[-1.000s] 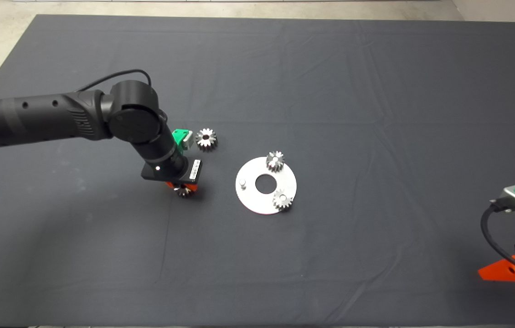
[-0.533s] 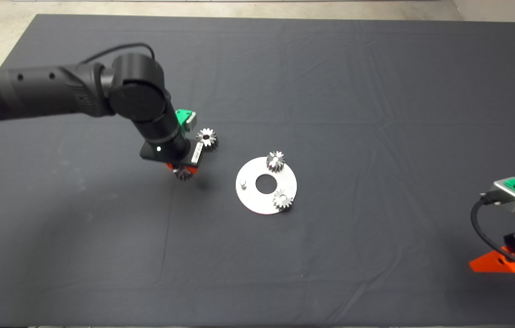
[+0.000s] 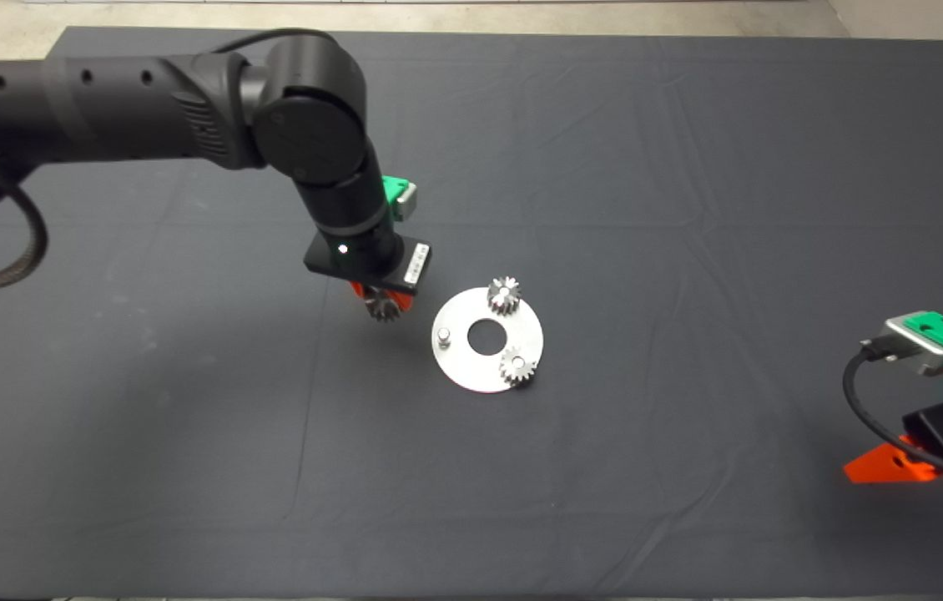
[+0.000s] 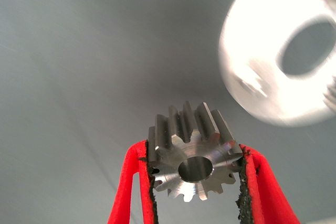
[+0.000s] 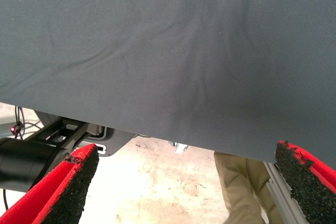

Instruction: Remove an incorrectly installed larger gear and replace it with the correct smaller gear

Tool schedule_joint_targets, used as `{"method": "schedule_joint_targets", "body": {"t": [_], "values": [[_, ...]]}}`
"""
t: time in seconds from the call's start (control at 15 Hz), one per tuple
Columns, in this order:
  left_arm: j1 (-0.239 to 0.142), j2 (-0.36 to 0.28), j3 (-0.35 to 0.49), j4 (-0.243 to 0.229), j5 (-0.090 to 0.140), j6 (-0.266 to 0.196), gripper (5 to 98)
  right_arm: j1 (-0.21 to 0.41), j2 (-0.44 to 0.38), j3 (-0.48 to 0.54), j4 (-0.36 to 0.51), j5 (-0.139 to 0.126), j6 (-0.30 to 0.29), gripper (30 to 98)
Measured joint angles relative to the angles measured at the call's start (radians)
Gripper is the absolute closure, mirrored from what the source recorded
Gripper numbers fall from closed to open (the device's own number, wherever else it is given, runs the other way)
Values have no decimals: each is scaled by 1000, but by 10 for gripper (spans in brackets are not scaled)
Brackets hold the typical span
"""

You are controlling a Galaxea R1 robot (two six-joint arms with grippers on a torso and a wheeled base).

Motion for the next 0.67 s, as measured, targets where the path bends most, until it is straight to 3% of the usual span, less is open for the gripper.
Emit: {"method": "schedule_joint_targets", "body": {"t": [0.33, 0.47, 0.67], "values": [[0, 48, 7, -5, 6, -113, 803, 2, 8, -42, -3, -1, -29, 397], [0, 83, 13, 42, 3, -168, 804, 9, 12, -48, -3, 1, -63, 397], [8, 117, 17, 148, -1, -235, 805, 10, 12, -53, -3, -1, -89, 397]]}}
